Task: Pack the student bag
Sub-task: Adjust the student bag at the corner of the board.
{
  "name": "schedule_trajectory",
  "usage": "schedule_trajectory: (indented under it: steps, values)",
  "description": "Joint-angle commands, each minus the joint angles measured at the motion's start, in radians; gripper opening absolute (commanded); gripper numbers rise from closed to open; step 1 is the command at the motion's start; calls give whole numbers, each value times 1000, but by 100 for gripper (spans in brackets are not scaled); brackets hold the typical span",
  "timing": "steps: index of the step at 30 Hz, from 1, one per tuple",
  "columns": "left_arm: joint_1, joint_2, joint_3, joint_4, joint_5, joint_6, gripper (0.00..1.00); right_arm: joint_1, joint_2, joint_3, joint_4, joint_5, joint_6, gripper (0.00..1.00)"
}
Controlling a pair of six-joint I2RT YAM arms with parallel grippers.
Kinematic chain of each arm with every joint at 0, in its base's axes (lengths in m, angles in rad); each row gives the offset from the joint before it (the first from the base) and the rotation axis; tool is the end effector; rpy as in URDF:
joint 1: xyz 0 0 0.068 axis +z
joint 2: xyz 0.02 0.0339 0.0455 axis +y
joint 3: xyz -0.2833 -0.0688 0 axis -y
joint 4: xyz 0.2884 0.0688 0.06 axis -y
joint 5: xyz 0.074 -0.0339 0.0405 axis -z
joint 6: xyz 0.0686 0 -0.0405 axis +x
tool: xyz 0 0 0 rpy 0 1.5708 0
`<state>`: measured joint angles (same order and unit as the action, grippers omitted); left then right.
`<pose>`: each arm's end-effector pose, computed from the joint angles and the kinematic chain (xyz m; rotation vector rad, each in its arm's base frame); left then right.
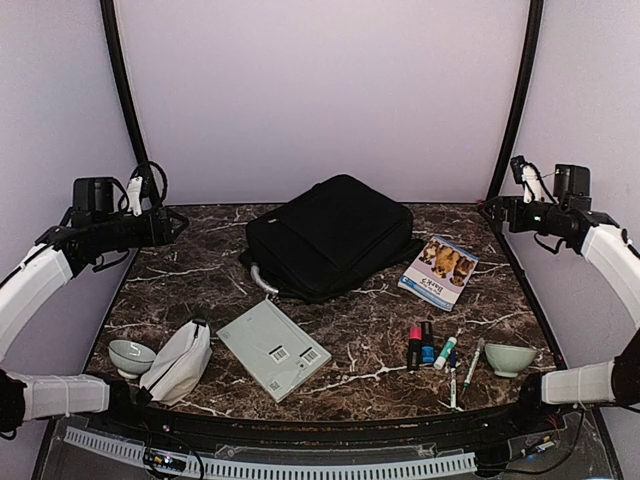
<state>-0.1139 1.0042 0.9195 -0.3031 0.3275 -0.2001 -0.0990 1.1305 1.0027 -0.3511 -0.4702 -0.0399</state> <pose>0.2846 -0.0548 0.3354 0.1330 1.9693 -0.5262 0.3144 0.0000 0.3303 -0.2312 2.0025 0.3926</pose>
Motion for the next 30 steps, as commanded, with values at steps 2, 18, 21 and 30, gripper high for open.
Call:
schedule_trajectory:
  steps: [2, 18, 21, 30]
  values:
    - [-3, 98, 50, -52, 49, 31, 74, -3, 45, 2, 37, -35, -157, 100]
    - [-49, 444, 220, 95, 57, -45, 81, 284, 328, 168, -132, -99, -278, 82]
    - [-61, 561, 277, 169, 45, -86, 87, 328, 395, 197, -121, -122, -254, 83]
    - [-84, 948, 572, 284, 54, -154, 91, 445, 582, 241, -29, 1, -145, 82]
